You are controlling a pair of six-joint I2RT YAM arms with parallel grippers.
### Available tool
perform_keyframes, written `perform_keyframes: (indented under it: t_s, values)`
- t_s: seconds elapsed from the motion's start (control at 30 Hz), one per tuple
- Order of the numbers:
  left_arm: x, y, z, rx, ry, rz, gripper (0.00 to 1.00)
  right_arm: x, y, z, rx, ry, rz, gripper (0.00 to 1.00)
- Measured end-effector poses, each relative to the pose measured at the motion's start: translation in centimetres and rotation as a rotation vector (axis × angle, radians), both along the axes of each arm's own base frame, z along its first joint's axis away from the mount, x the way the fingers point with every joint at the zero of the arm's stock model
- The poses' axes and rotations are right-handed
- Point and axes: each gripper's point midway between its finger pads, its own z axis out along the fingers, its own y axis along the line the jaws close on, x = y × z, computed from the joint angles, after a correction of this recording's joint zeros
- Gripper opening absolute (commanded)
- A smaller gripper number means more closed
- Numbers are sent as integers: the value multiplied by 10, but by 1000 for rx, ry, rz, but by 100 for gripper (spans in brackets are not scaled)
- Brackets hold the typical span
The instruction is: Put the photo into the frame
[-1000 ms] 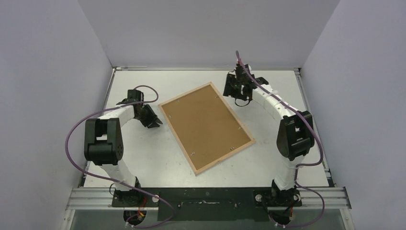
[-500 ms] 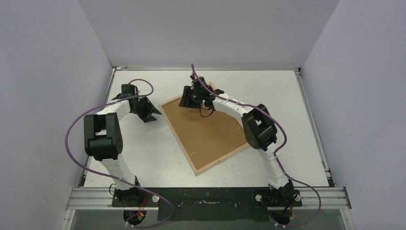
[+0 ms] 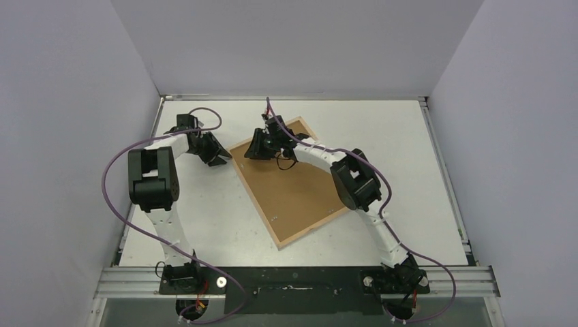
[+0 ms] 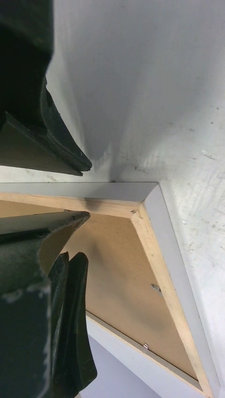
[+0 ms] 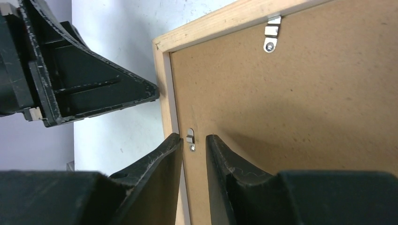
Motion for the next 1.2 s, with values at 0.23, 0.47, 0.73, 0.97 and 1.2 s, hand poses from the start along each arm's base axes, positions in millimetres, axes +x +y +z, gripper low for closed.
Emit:
perform_keyframes:
  t_s: [0.23,0.47,0.73,0.97,1.2]
  values:
    - [5,-2,-7,-27,11,-12,25,-9,13,-14,9,35,25,30]
    - [6,-3,-7,-36,11,-16,22,-18,22,-10,9,36,49,31]
    - [5,-4,-8,-40,11,-21,21,-23,31,-15,15,41,76,31]
    - [6,-4,-8,-47,11,-23,20,-23,31,-16,4,29,87,32]
    - [6,-5,-8,-52,13,-26,20,-22,32,-16,1,8,108,33]
